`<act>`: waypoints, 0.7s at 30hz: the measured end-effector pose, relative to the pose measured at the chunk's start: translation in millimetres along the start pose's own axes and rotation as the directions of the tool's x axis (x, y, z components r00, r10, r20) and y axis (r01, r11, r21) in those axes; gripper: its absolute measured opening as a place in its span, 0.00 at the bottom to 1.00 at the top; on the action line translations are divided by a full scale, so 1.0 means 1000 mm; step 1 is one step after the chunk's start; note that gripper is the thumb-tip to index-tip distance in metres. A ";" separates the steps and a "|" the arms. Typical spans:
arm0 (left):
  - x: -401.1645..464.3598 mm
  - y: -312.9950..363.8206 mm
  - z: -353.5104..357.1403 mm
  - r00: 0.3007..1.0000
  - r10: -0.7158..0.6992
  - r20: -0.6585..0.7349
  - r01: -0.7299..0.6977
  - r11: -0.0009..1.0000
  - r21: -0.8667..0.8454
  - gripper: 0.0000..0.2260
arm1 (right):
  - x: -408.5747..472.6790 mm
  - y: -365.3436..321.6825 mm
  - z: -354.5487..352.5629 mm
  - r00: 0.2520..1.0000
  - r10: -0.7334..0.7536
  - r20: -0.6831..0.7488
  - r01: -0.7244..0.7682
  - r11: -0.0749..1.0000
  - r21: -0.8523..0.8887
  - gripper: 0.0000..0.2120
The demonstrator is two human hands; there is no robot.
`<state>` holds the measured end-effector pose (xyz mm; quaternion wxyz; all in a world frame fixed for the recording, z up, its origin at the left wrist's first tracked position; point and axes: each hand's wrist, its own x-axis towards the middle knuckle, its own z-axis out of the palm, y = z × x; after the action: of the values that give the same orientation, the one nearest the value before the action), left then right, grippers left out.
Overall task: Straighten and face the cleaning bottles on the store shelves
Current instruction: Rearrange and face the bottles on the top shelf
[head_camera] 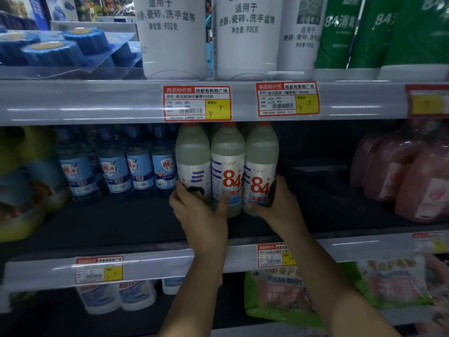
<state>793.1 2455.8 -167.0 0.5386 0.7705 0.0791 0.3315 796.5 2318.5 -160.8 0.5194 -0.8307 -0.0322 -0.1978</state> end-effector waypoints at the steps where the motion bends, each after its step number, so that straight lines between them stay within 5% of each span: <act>1: 0.000 0.000 0.000 1.000 -0.003 0.001 0.003 1.000 0.001 0.45 | 0.000 0.000 0.000 1.000 0.001 0.001 -0.001 1.000 -0.002 0.35; 8: -0.011 0.004 -0.002 0.992 0.115 -0.060 -0.110 0.990 0.091 0.39 | -0.001 -0.001 0.000 1.000 -0.009 -0.003 0.009 1.000 -0.015 0.34; 21: -0.022 0.002 -0.008 0.968 0.243 0.067 -0.252 0.918 0.307 0.33 | 0.000 -0.001 0.003 0.999 -0.022 -0.030 0.020 0.996 -0.085 0.37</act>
<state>771.3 2451.1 -173.1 0.3645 0.8545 0.0253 0.3693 796.6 2321.9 -160.8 0.4819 -0.8485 -0.0245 -0.2173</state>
